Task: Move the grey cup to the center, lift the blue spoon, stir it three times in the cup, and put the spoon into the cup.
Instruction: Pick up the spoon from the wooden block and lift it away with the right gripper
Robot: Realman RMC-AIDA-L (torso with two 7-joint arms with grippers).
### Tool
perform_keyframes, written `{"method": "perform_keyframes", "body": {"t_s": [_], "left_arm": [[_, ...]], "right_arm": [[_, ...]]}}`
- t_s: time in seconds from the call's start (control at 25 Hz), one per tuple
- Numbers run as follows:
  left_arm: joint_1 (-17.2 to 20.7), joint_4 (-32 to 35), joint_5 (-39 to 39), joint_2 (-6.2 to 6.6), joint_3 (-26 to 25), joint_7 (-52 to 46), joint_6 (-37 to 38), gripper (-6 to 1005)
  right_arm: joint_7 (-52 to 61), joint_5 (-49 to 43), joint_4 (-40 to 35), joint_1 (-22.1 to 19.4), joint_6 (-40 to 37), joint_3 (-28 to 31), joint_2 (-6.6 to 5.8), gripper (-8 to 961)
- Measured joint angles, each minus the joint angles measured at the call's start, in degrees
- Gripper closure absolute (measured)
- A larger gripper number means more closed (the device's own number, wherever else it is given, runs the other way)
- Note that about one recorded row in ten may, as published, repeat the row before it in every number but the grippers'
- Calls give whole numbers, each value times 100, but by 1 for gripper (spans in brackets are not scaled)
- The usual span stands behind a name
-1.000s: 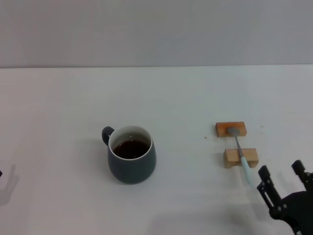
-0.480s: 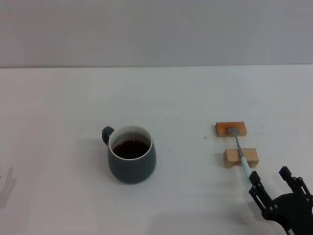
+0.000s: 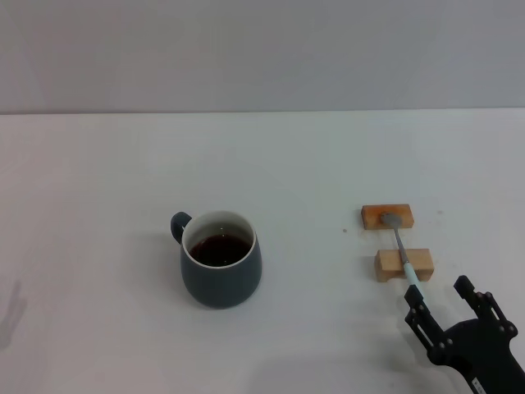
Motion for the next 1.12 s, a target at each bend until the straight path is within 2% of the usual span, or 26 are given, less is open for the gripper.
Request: {"method": "perform_keyframes", "body": {"t_s": [0.6,1.12], "left_arm": [[-10,0,1,-4,0,0,-14,133],[-39,-9,-14,-8,-7,0,-32,134]], "right_arm": [[11,-10,-24,213,306,-8,10,187],[26,-5,-93,212,364,43,2,190]]}}
